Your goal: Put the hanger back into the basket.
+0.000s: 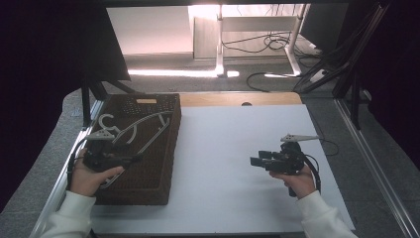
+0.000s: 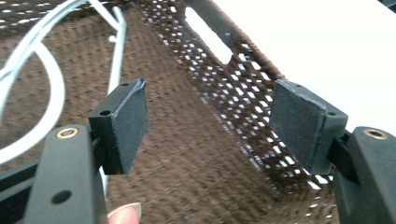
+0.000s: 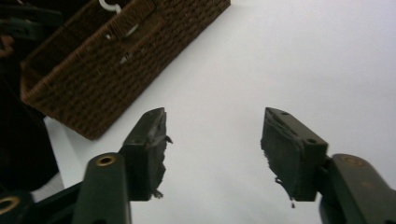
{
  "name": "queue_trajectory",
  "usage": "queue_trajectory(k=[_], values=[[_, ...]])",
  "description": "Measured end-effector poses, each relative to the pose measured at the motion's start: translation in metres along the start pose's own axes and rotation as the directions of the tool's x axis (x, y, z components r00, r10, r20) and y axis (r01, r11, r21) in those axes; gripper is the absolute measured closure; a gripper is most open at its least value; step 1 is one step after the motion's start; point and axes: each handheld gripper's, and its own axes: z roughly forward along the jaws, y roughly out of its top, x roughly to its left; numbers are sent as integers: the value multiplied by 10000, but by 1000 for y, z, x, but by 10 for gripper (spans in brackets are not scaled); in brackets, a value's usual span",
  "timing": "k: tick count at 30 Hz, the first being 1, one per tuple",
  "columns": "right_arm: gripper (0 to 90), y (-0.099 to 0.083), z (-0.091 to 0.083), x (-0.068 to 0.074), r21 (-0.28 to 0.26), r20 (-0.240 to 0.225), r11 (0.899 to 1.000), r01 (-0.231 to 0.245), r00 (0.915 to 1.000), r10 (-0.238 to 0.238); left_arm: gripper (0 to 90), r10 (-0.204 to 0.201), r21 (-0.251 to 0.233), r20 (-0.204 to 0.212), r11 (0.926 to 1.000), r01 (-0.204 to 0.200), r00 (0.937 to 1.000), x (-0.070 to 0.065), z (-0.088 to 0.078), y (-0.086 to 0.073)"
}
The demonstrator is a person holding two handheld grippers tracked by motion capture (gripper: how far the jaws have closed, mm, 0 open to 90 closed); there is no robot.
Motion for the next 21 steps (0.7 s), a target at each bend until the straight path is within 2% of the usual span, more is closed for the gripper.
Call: queue_trajectory(k=[3,8,13,17,21], values=[[331,-1,-2,4,-56,35,9998,213,9998,-213,278,89,-60,173,9999,-88,9998,-12,5,-4],[296,-2,-2,7,-120,224,9986,521,9984,-518,279,520,-81,380,9986,-517,9979,-37,12,-8],[288,-6,4,4,134,480,9959,895,9948,-900,280,847,-132,496,9964,-842,9952,-56,18,-15],[260,-8,12,4,521,716,9898,1324,9881,-1359,280,1105,-151,332,9938,-1100,9933,-63,22,-17],[250,-10,17,8,598,854,9810,1845,9782,-1892,280,1085,-205,91,9939,-1083,9940,-62,26,-22]])
